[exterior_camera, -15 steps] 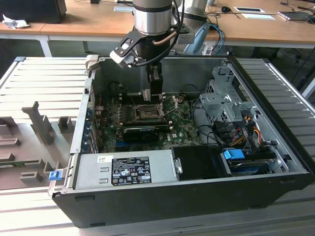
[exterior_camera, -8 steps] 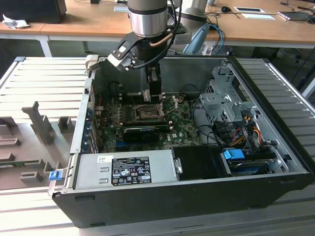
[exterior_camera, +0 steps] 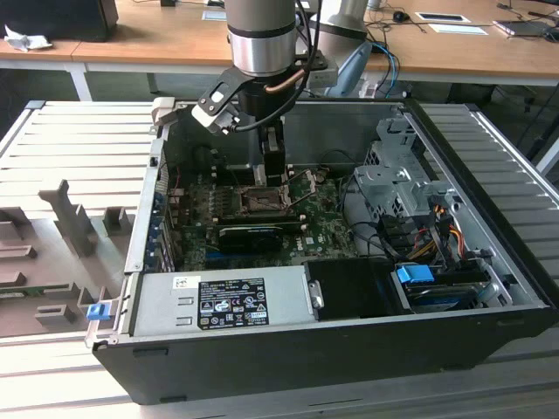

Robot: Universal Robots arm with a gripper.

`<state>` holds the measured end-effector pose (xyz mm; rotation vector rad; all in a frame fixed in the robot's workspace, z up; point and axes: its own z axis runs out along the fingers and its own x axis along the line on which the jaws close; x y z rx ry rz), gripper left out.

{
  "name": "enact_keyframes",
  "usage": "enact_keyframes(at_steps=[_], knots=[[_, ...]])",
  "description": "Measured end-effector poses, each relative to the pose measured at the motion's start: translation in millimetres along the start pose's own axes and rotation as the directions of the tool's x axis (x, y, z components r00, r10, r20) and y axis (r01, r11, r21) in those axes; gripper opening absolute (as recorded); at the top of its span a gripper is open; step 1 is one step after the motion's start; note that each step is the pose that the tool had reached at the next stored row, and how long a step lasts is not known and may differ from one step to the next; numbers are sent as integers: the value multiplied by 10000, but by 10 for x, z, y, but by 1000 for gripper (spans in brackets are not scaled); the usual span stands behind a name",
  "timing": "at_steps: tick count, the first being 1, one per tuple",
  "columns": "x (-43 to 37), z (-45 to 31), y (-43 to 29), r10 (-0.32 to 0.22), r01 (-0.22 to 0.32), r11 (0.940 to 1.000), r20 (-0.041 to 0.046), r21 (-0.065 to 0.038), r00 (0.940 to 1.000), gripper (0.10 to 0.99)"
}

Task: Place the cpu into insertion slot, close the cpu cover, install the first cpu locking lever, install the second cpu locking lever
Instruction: 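Place the cpu into insertion slot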

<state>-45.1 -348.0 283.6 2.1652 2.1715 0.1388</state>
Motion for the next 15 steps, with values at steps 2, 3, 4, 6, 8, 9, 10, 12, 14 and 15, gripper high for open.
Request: enact_keyframes(at_steps=[2,3,4,6,8,9,10,12,14,15], knots=[[0,10,-1,1,-1,10000,-3,-2,10000,529],[0,14,-2,0,0,10000,-3,-2,10000,529],[0,24,-11,3,-3,10000,0,-3,10000,529],[1,56,-28,1,-1,10000,-1,-3,10000,529],[7,95,-39,97,-97,10000,9,-4,10000,529],[8,106,-41,178,-178,9998,19,-4,9998,529],[9,116,-45,225,-225,9997,24,-5,9997,529],[24,162,-51,251,-251,9997,29,-6,9997,529],[45,205,-58,250,-250,9997,28,-6,9997,529],[55,223,-62,251,-251,9997,28,-6,9997,529]])
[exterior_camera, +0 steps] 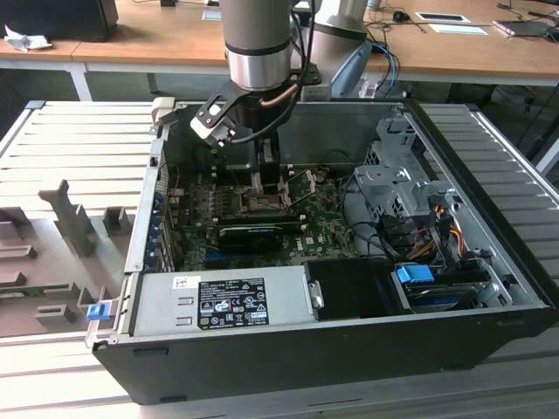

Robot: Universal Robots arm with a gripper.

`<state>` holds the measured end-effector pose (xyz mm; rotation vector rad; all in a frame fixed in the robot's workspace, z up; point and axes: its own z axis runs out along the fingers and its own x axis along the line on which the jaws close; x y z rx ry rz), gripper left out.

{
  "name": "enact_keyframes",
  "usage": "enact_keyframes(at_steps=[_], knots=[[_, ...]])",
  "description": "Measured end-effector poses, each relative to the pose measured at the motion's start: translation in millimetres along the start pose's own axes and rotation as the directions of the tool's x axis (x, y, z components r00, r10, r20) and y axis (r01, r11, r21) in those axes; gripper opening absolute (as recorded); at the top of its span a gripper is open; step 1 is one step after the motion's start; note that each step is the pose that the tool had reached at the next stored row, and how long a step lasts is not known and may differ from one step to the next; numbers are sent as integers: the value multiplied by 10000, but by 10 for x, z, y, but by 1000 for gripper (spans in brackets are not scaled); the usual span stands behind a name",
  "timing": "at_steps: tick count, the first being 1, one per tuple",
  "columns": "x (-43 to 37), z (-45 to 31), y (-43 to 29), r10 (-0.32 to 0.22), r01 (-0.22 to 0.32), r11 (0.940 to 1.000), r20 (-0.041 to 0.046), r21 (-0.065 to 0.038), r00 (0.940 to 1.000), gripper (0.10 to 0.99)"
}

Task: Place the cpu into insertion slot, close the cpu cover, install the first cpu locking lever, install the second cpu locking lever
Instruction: 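Place the cpu into insertion slot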

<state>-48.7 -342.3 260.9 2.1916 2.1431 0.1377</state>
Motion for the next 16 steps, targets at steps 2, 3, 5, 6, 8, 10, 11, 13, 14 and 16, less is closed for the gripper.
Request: enact_keyframes(at_steps=[2,3,5,6,8,10,11,13,14,16], knots=[[19,36,-9,0,0,10000,0,0,10000,529],[27,54,-14,-1,1,10000,-2,-1,10000,529],[50,95,-20,-7,7,10000,-3,0,10000,529],[59,115,-23,-15,15,10000,-5,0,10000,529],[83,177,-31,-55,55,10000,-9,0,10000,529],[95,233,-41,-95,95,10000,-14,1,10000,529],[97,261,-47,-112,112,9999,-15,2,9999,529],[100,331,-66,-147,147,9999,-21,-2,9999,529],[102,357,-71,-161,161,9999,-23,-4,9999,529],[114,391,-75,-184,184,9998,-25,-4,9998,529]])
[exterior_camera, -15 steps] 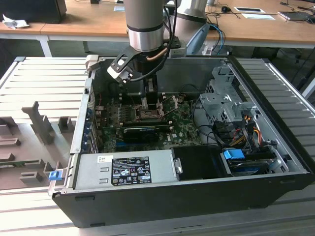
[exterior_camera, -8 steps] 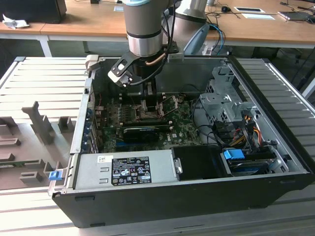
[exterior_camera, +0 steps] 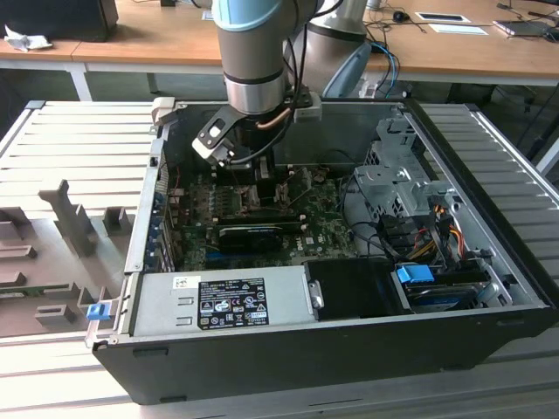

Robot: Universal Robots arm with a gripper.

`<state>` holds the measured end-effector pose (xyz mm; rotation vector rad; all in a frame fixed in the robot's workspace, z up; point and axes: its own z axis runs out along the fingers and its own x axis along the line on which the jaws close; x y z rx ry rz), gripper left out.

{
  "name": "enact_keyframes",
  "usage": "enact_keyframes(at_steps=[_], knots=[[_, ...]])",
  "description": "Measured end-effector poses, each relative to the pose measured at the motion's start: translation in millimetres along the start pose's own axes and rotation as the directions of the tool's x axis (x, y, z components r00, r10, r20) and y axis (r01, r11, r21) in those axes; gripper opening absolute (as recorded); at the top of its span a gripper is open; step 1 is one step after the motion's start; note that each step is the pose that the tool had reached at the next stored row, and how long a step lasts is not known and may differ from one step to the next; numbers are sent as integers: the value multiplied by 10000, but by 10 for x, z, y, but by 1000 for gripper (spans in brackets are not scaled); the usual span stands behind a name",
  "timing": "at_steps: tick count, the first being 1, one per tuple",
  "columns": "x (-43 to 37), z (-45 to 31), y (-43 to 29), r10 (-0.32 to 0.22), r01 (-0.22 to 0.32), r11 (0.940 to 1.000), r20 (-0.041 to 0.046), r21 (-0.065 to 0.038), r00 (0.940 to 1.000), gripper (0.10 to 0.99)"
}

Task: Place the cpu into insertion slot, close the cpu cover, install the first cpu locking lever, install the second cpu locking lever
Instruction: 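Place the cpu into insertion slot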

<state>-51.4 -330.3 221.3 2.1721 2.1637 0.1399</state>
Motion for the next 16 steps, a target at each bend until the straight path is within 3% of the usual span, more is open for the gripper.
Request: enact_keyframes(at_steps=[8,16], knots=[[52,38,-6,-10,10,10000,-2,0,10000,529],[54,54,-12,11,-11,10000,0,0,10000,529]])
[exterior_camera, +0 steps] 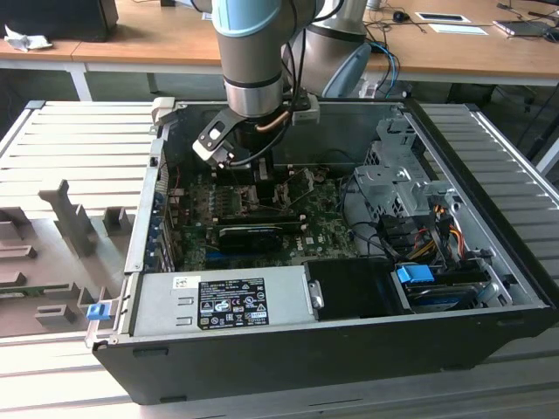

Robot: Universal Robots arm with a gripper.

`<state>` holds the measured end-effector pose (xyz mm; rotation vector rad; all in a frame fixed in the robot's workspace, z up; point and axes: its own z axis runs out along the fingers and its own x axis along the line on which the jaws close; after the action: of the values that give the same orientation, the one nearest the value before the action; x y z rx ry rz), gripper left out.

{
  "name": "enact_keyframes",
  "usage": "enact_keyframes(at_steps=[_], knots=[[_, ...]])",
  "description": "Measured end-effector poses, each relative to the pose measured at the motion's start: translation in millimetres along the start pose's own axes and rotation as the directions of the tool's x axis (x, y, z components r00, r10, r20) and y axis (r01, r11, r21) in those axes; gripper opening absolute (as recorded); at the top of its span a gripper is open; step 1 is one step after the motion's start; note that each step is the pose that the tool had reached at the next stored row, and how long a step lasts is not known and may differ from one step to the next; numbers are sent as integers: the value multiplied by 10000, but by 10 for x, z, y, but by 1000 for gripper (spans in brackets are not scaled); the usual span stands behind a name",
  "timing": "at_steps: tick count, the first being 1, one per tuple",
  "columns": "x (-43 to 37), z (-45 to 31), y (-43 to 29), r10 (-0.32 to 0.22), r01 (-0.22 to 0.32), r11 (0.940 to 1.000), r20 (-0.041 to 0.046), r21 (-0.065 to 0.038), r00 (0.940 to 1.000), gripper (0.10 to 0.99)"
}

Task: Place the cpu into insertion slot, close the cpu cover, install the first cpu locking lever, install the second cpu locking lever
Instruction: 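Place the cpu into insertion slot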

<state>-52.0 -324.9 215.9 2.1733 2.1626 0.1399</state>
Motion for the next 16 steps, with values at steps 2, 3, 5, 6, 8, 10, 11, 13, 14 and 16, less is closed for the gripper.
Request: enact_keyframes(at_steps=[2,3,5,6,8,10,11,13,14,16], knots=[[0,4,0,1,-1,10000,0,0,10000,529],[0,5,-1,1,-1,10000,0,-1,10000,529],[0,12,-1,2,-2,10000,-1,-1,10000,529],[0,21,-2,2,-2,10000,1,-1,10000,529],[3,36,-4,6,-6,10000,0,-1,10000,529],[7,53,-6,16,-16,10000,2,0,10000,529],[9,58,-7,23,-23,10000,2,-1,10000,529],[17,69,-8,29,-29,10000,5,0,10000,529],[28,77,-9,32,-32,10000,5,-1,10000,529],[45,88,-11,48,-48,10000,7,-1,10000,529]])
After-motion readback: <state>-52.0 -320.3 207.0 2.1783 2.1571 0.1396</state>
